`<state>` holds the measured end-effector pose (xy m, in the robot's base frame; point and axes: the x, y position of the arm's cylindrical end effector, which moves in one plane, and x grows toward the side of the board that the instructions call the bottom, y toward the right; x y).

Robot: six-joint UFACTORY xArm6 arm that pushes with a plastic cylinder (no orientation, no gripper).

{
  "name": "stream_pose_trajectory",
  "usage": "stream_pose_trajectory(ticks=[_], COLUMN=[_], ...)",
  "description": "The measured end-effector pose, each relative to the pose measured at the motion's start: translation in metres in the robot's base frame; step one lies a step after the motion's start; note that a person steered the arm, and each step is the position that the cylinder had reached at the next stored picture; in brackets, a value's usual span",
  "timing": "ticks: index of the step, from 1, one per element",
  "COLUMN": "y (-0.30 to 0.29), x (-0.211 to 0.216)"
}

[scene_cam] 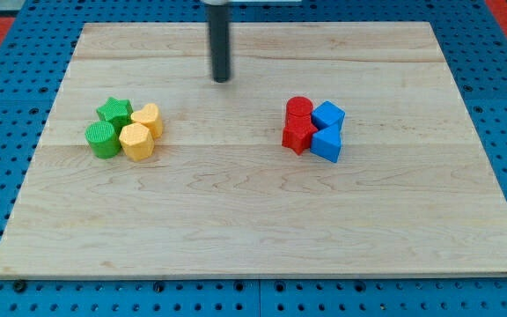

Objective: Slide the green star along with green circle a bit down

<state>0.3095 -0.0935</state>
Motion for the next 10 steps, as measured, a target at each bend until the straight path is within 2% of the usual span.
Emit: stream_pose_trajectory(ticks=[1, 2, 4, 5, 6, 7, 8, 9, 10], y=[-0.097, -0.109, -0.073, -0.111, -0.134, -0.135, -0.129, -0.129, -0.129], x=[0.009, 0.034, 0.042, 0.057, 0.101, 0.11, 0.088, 0.105, 0.143])
